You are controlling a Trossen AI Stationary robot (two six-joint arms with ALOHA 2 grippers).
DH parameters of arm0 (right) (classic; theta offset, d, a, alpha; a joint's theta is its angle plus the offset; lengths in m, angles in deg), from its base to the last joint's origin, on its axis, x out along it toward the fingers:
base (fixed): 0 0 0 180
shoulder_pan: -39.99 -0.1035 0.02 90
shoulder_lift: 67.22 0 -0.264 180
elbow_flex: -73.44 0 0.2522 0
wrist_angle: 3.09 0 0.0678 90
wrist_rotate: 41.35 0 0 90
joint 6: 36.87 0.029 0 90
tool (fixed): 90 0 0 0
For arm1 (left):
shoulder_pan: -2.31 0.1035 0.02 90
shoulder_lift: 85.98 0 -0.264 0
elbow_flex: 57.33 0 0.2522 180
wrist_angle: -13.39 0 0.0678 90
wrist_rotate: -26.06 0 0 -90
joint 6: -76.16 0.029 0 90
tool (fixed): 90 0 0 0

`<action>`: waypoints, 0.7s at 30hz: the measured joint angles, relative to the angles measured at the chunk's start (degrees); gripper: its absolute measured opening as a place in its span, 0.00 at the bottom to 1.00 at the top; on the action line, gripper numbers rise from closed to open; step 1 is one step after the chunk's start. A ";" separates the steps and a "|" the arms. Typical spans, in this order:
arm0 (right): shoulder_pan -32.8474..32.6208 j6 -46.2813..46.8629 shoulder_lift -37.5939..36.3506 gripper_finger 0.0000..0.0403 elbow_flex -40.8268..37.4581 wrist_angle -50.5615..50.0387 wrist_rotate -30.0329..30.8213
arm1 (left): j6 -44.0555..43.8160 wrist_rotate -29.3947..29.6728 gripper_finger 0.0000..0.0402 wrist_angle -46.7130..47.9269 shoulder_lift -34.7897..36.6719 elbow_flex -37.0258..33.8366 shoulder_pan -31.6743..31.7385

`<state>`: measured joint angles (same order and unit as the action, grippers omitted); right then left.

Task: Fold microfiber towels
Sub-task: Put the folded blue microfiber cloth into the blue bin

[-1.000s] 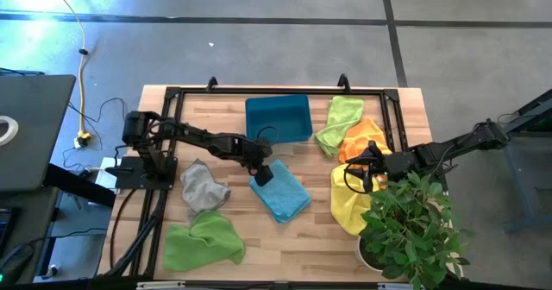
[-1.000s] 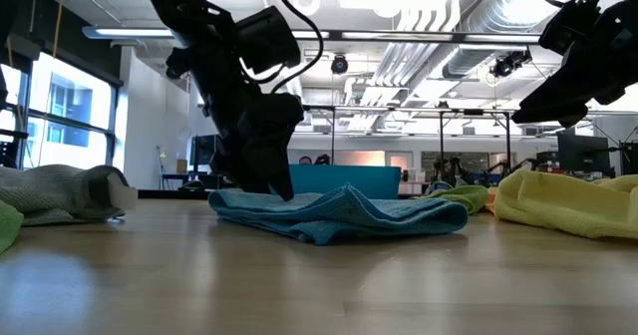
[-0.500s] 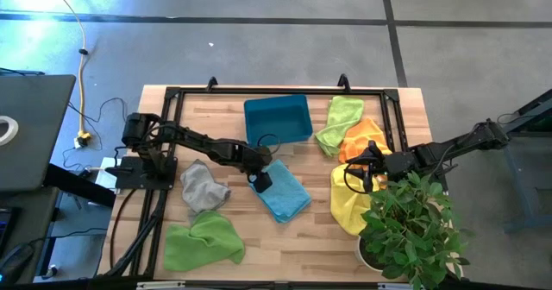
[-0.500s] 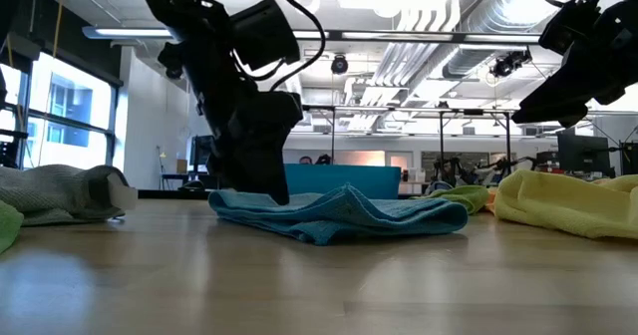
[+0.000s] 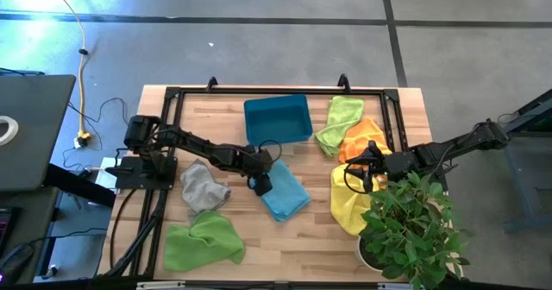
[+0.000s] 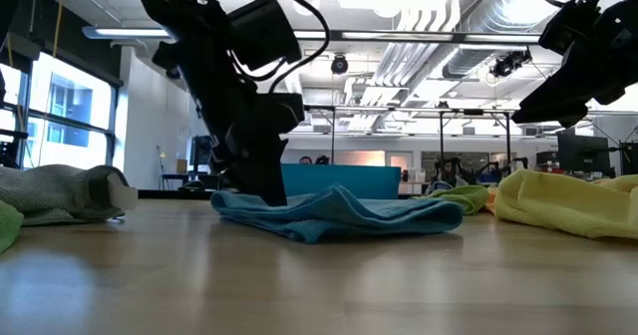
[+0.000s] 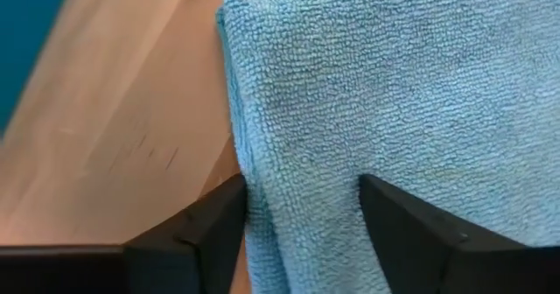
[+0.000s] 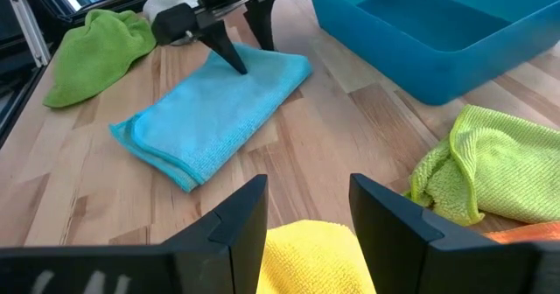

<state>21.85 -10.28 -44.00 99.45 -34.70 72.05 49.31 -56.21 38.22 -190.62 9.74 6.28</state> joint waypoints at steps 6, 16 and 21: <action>-0.01 0.00 0.00 0.38 0.00 0.00 -0.01 | 0.01 2.27 0.27 -1.01 -0.20 -0.04 -0.39; -0.01 0.00 0.00 0.38 0.00 0.00 -0.01 | 0.02 0.22 0.03 -1.55 -0.44 2.22 -0.41; -0.01 0.00 0.00 0.38 0.00 0.00 -0.01 | 1.08 0.48 0.02 -1.41 -0.22 7.09 -0.23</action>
<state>21.84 -10.28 -44.00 99.45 -34.70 72.05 50.39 -55.73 36.81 -190.84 16.83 6.05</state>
